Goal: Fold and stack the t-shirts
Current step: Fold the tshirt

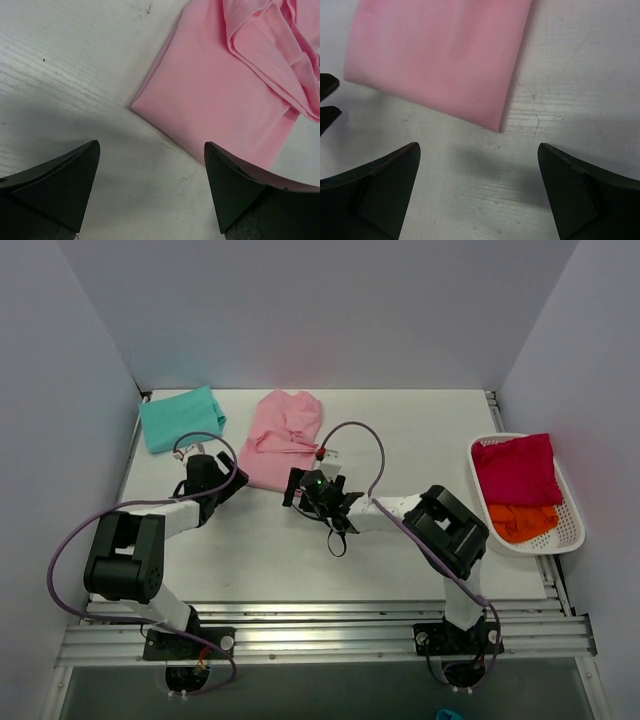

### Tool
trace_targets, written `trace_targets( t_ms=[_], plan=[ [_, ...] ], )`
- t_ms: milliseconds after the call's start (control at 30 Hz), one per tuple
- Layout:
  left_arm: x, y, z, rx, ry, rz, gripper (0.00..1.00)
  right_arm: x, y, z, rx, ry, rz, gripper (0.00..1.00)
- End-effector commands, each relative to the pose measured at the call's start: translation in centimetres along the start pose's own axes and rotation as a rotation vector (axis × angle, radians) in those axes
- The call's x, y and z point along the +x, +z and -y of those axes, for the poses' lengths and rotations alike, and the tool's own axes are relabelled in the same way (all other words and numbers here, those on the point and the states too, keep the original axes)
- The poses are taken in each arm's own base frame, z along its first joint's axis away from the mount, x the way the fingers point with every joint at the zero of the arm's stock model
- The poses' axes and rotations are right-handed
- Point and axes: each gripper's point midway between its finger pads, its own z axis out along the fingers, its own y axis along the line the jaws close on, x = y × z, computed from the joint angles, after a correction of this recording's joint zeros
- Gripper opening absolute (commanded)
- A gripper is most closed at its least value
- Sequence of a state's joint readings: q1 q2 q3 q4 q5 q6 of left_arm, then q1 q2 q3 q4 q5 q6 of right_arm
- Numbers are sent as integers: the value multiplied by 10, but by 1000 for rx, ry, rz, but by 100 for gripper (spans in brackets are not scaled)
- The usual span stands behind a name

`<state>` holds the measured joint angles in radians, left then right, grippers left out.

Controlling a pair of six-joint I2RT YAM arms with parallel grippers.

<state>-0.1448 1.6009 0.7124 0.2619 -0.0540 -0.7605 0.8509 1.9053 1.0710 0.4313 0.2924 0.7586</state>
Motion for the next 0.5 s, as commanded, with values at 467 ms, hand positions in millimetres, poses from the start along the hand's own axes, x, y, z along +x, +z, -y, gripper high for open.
trace_targets(
  t_ms=[467],
  plan=[
    [-6,44,8,24,-52,38,98,16,60,-17,-80,60,-58,100]
  ],
)
